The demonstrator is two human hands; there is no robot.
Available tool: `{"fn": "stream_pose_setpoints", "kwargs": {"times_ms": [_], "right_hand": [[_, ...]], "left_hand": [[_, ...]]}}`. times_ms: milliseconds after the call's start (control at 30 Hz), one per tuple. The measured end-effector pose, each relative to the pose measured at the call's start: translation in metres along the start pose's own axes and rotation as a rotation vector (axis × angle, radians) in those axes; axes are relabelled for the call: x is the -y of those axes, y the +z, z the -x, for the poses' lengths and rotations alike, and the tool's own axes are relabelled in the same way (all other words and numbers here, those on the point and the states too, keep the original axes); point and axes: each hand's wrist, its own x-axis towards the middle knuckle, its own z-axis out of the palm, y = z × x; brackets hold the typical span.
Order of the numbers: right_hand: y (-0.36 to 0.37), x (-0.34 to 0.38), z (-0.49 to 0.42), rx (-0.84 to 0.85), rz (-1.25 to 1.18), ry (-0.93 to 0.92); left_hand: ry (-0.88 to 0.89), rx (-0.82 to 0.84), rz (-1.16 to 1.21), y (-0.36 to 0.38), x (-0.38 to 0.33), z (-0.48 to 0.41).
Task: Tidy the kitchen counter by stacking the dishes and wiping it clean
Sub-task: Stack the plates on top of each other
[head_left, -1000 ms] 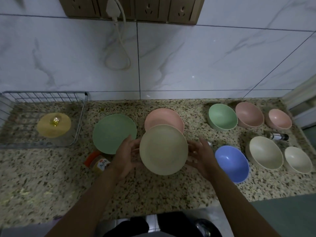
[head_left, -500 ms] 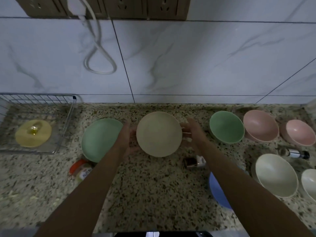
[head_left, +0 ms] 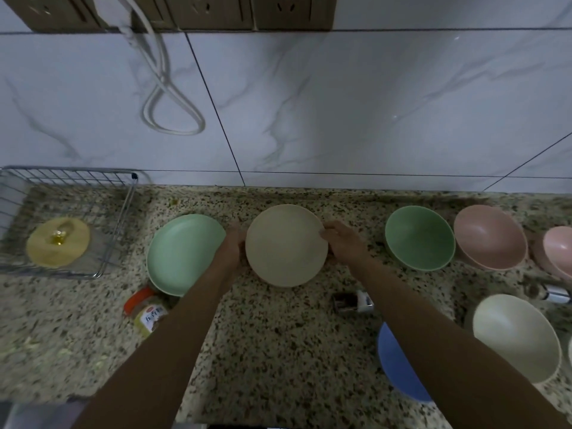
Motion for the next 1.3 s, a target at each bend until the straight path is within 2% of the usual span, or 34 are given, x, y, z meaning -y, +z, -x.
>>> {"fn": "stream_pose_setpoints", "kwargs": {"times_ms": [100,167,333,467,600,733,900,1067,1300], "right_hand": [[0.005,-0.007,-0.002,-0.067,0.269,-0.077],[0.009,-0.012,-0.006,-0.103,0.315,-0.089],[0.013,-0.014,-0.008,-0.095,0.193,-0.003],[0.011,-0.022,-0.020,-0.070,0.091,0.040],[0.014,-0.006,-0.005,-0.018,-0.102,0.127],[0.015,-0.006,-0.007,-0.040,-0.152,0.164],[0.018,-0.007,-0.009,-0.092,-0.018,0.090],[0.016,-0.014,-0.009,-0.123,0.057,0.066],[0.018,-0.025,0.003,-0.147,-0.002,0.093]], "left_hand": [[0.007,-0.058,0.039,-0.014,0.008,0.001],[0.017,-0.124,0.154,-0.032,0.017,0.003],[-0.109,-0.188,0.739,-0.077,0.053,0.024],[-0.214,-0.210,0.907,-0.087,0.082,0.037],[-0.223,-0.243,1.024,-0.096,0.089,0.037],[-0.243,-0.261,0.996,-0.099,0.084,0.030],[-0.176,-0.286,0.932,-0.094,0.072,0.024],[-0.167,-0.401,0.853,-0.090,0.070,0.013],[-0.094,-0.487,0.703,-0.091,0.076,0.006]]}}
